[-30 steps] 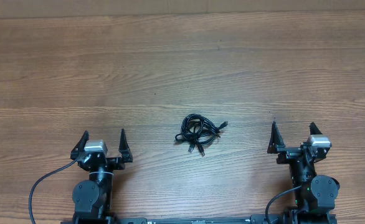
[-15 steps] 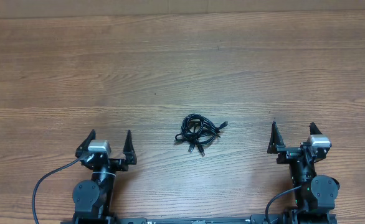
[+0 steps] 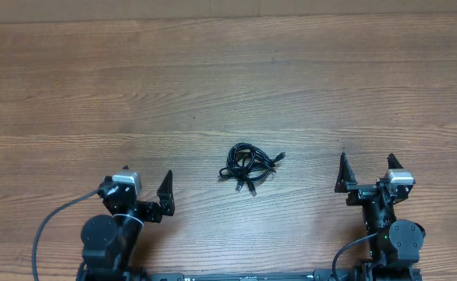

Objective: Untangle cables
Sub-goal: 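Reach the left gripper forward to the black cable bundle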

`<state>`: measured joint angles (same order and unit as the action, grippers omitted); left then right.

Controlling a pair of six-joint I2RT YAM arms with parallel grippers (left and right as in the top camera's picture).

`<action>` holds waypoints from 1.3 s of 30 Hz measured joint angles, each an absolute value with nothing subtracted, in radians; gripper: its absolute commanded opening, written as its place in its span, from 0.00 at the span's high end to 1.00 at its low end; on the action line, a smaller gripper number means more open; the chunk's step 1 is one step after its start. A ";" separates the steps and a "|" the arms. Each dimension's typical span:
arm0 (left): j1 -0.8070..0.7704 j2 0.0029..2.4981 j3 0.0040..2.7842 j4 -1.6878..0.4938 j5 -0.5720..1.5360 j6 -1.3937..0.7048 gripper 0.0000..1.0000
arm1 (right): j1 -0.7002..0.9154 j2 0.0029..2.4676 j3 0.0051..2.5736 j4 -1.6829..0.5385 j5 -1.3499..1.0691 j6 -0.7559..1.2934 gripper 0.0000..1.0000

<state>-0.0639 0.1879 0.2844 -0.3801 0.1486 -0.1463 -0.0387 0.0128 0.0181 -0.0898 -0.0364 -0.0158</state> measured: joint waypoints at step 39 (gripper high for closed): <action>-0.273 1.333 0.952 -0.714 0.377 -0.155 0.00 | -0.039 0.013 0.018 -0.089 -0.036 -0.016 0.00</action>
